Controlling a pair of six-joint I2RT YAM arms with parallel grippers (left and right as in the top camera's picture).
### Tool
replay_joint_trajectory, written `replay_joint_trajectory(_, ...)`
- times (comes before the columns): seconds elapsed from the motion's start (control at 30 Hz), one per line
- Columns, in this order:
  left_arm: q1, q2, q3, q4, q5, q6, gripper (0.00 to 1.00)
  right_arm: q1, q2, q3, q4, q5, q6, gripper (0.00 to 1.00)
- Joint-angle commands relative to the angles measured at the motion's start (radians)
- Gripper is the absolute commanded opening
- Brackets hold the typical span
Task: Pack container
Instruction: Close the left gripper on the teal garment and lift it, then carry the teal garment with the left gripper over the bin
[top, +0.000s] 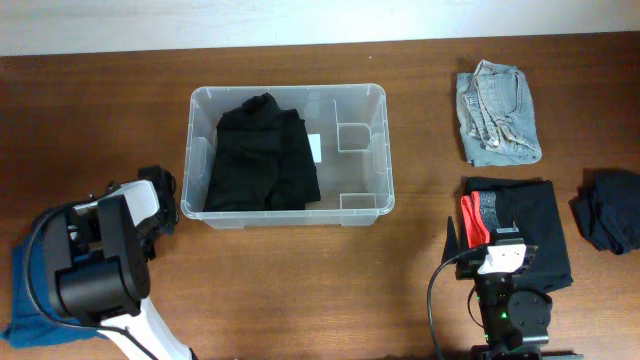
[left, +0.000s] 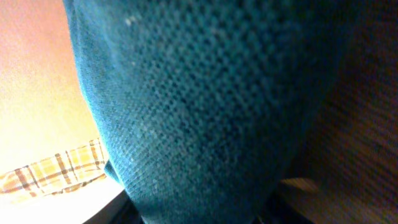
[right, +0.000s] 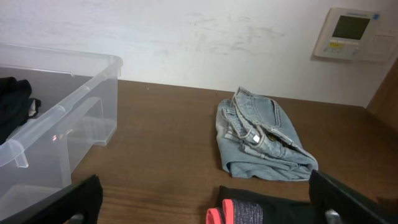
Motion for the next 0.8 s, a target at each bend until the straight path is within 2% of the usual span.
replay_joint_trajectory(0.0,0.013,0.024,-0.016,0.021,0.031,-0.006,0.42,-0.006,-0.010,-0.005,-0.006,0.005,-0.003,0.98)
replay_joint_trajectory(0.1,0.013,0.024,-0.016,0.028,0.031,-0.006,0.28,-0.006,-0.010,-0.005,-0.005,0.005,-0.003,0.98)
replay_joint_trajectory(0.23,0.013,0.024,-0.015,0.027,0.031,-0.006,0.19,-0.006,-0.010,-0.005,-0.006,0.005,-0.003,0.98)
replay_joint_trajectory(0.33,0.013,0.024,-0.009,0.027,0.031,-0.006,0.03,-0.006,-0.010,-0.005,-0.006,0.005,-0.003,0.98)
replay_joint_trajectory(0.37,0.013,0.024,-0.005,0.027,0.031,-0.006,0.01,-0.006,-0.010,-0.005,-0.006,0.005,-0.003,0.98)
replay_joint_trajectory(0.63,0.012,0.023,0.084,0.004,0.093,-0.008,0.01,-0.006,-0.010,-0.005,-0.006,0.005,-0.003,0.98)
replay_joint_trajectory(0.77,0.011,0.011,0.191,-0.042,0.153,-0.058,0.01,-0.006,-0.010,-0.005,-0.006,0.005,-0.003,0.98)
